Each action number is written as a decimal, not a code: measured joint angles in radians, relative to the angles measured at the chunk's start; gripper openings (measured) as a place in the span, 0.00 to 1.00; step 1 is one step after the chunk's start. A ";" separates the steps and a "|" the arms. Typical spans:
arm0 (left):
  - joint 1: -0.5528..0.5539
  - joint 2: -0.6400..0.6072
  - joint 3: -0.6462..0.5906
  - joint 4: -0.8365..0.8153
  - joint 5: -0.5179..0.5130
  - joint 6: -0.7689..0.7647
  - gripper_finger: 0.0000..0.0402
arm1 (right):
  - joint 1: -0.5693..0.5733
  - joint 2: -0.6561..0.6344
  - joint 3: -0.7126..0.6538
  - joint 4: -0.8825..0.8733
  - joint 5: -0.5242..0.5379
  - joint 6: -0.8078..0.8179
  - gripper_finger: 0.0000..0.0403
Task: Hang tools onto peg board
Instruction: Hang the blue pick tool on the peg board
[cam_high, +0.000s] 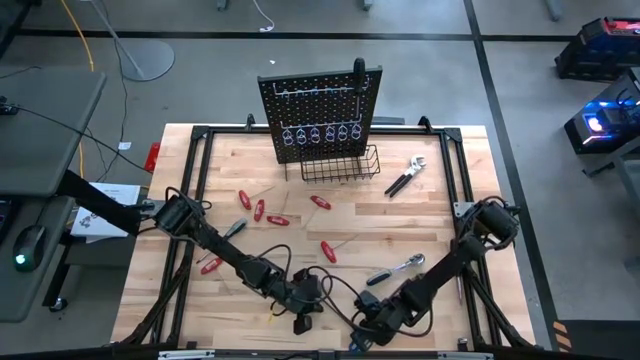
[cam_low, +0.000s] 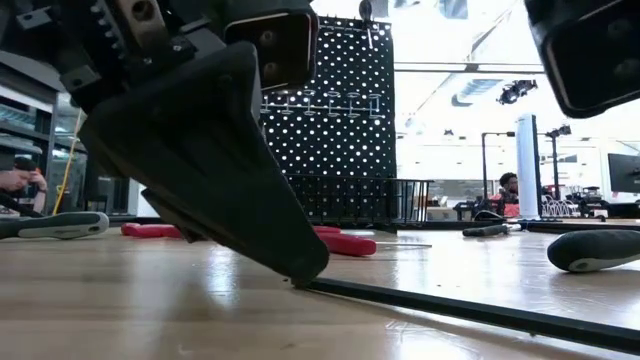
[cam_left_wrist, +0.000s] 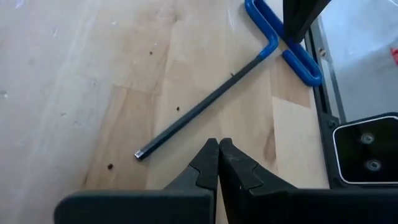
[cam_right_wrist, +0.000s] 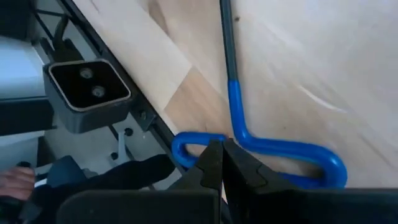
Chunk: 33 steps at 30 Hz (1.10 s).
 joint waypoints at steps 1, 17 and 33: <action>0.000 0.000 0.000 0.000 0.000 0.000 0.00 | 0.002 0.000 0.000 0.002 0.000 0.000 0.00; 0.047 0.003 0.049 -0.010 -0.090 0.200 0.00 | 0.069 0.000 0.000 0.041 0.062 0.092 0.00; 0.017 0.129 0.196 -0.109 -0.099 0.239 0.00 | 0.121 -0.031 0.000 -0.084 0.246 0.225 0.00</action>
